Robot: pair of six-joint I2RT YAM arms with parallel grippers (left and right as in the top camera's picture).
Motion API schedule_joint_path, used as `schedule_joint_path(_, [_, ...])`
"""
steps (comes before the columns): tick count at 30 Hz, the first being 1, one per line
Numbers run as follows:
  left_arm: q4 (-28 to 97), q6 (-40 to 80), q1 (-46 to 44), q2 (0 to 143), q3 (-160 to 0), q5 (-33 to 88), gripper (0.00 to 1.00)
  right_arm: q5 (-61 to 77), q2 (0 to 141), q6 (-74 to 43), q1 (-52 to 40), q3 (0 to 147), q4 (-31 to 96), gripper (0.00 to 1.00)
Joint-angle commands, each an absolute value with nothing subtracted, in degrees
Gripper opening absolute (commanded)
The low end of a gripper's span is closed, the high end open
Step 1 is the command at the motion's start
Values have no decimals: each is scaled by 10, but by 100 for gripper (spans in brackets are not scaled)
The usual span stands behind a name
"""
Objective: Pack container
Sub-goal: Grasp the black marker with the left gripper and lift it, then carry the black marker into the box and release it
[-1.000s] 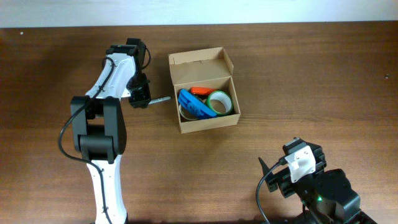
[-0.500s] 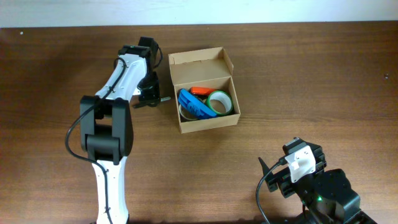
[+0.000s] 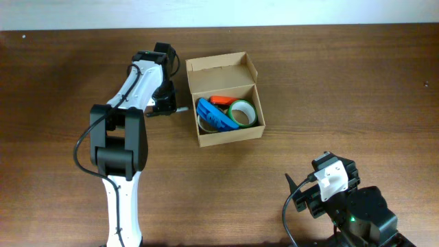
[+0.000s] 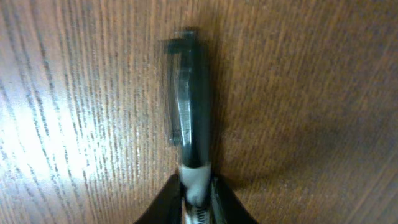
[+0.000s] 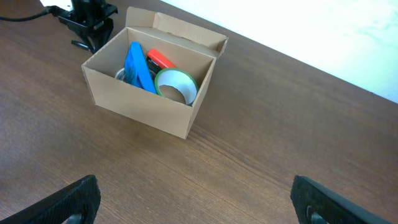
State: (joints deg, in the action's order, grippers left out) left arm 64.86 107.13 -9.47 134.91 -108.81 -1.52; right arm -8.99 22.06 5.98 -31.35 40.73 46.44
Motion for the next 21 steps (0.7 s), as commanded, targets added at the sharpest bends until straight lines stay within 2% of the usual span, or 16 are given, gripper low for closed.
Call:
schedule_joint_path(1, [653, 1071, -93, 1364, -1086, -23, 8, -93, 216, 55, -310, 404, 463, 99])
schedule_joint_path(21, [710, 993, -89, 1182, -1086, -43, 6, -93, 216, 55, -310, 404, 463, 99])
